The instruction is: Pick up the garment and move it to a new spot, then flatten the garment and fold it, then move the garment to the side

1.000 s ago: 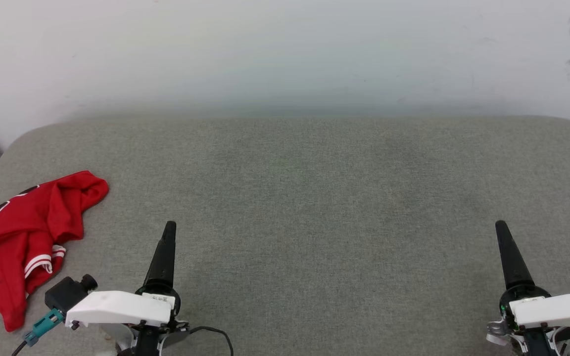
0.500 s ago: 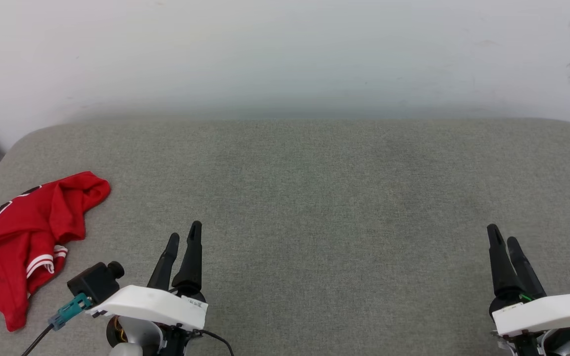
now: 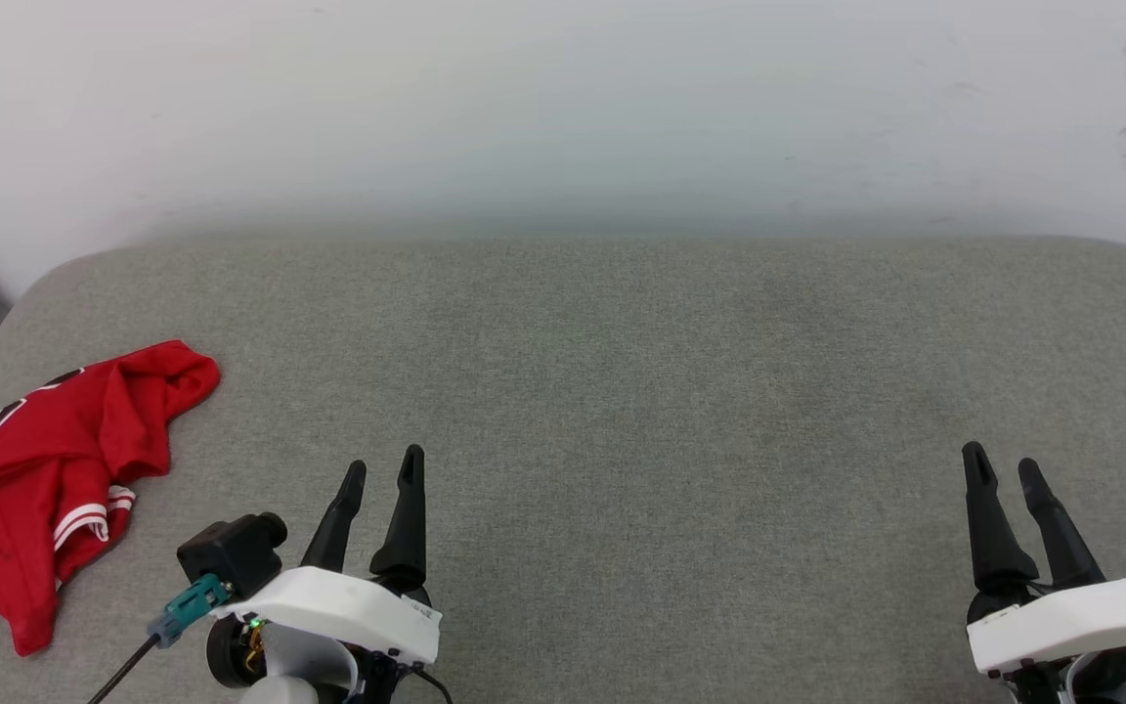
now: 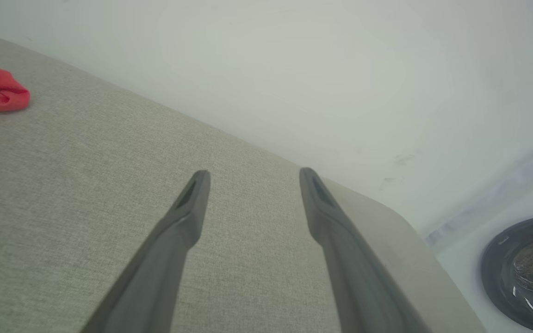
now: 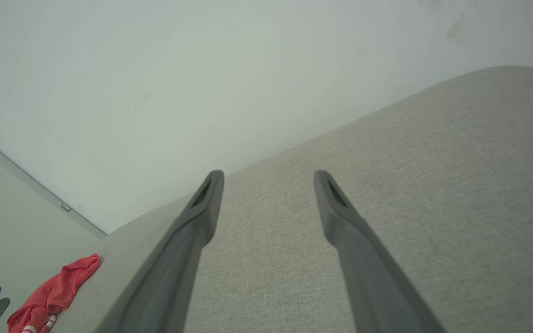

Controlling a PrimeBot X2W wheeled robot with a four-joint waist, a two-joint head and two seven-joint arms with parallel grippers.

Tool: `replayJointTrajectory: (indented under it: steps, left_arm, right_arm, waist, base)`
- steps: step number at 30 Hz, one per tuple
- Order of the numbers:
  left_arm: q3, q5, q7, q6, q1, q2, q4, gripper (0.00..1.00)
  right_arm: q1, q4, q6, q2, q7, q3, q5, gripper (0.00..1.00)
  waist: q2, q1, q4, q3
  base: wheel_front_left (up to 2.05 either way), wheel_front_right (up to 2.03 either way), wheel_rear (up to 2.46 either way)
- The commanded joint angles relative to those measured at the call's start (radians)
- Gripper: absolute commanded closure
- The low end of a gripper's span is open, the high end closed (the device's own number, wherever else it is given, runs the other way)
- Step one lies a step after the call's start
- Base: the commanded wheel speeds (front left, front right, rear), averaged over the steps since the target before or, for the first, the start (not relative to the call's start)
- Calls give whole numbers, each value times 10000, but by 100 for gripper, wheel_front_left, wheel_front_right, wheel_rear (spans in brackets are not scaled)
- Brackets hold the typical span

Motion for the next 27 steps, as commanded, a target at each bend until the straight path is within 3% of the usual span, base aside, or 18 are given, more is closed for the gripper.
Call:
replayJointTrajectory:
  steps: [1, 27]
  left_arm:
    - [-61, 253, -92, 51, -257, 25, -61, 0]
    - [-588, 2786, -754, 426, -406, 33, 243, 0]
  right_arm:
    - [21, -200, 18, -5, -30, -18, -262, 0]
    - [361, -906, 21, -1, -30, -93, -2960, 0]
  waist:
    - [0, 0, -4, 3]
    - [0, 0, -4, -17]
  base:
    - [0, 0, 0]
    - [0, 0, 0]
